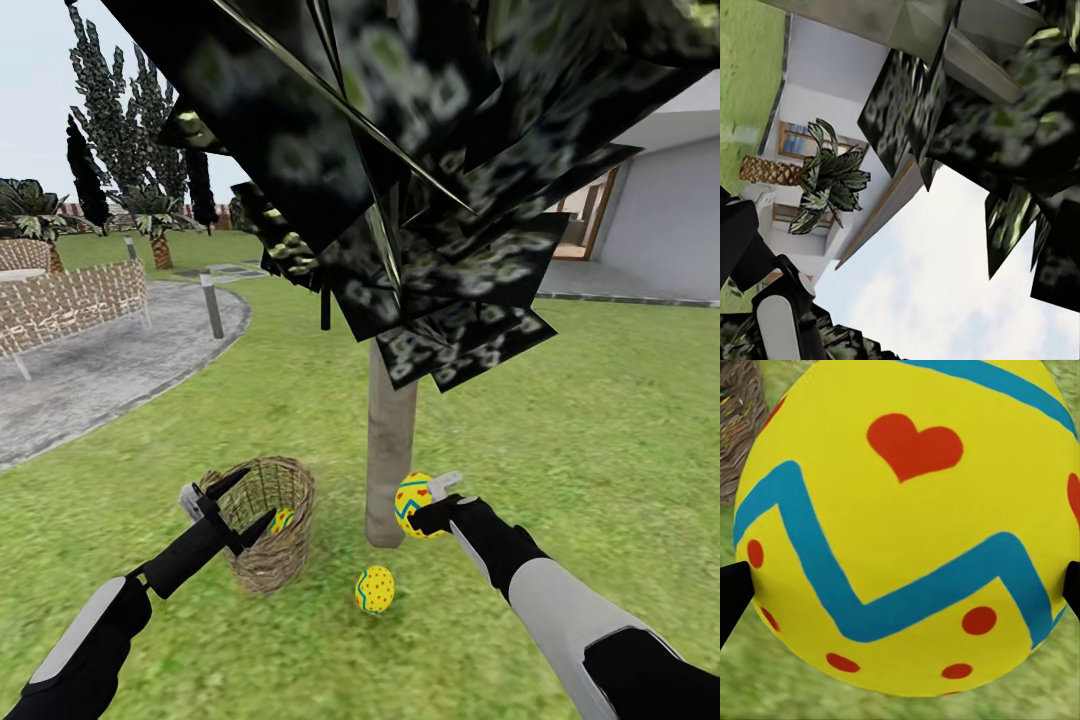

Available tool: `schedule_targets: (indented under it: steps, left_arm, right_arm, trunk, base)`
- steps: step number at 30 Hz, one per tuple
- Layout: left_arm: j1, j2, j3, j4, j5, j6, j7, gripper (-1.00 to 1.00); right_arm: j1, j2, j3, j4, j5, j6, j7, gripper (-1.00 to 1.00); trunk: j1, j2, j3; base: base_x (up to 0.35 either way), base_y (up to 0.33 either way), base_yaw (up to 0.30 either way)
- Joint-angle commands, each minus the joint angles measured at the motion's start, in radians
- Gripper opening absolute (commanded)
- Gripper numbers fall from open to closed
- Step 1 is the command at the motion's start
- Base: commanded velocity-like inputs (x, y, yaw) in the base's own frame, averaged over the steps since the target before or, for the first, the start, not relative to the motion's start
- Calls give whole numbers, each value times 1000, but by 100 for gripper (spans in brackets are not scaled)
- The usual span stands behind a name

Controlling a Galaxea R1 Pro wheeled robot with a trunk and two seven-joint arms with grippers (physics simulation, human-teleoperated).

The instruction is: Take the three Easter eggs out of the wicker basket on the lawn in the garden, then place them on the lawn next to a single tree (choose any tree) so that all three eggs are next to the same tree and none are left in the basket.

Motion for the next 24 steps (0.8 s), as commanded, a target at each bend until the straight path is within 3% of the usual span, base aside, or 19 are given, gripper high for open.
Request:
schedule_targets:
  steps: [1, 13, 16, 19, 24]
  left_arm:
    - [-1, 1, -1, 1, -6, 1, -9, 100]
    - [-1, -15, -2, 0, -6, 1, -9, 100]
    - [-1, -16, -2, 0, -6, 1, -9, 100]
    - [-1, -16, -2, 0, -6, 1, -9, 100]
    - [-1, -16, -2, 0, -6, 1, -9, 100]
  right_arm:
    - [-1, -1, 3, -1, -1, 5, 1, -100]
    - [0, -1, 2, 1, -6, 5, -3, -100]
    - [0, -1, 3, 10, -5, -2, -80, -100]
    - [2, 9, 4, 77, 1, -66, -136, -100]
    - [2, 21, 5, 130, 5, -108, -145, -100]
  trunk:
    - [0, 0, -1]
    - [42, -77, -35]
    - [54, -98, -45]
    - [65, -119, -54]
    - [84, -154, -70]
  base:
    - [4, 0, 0]
    - [0, 0, 0]
    - [0, 0, 0]
    - [0, 0, 0]
    - [0, 0, 0]
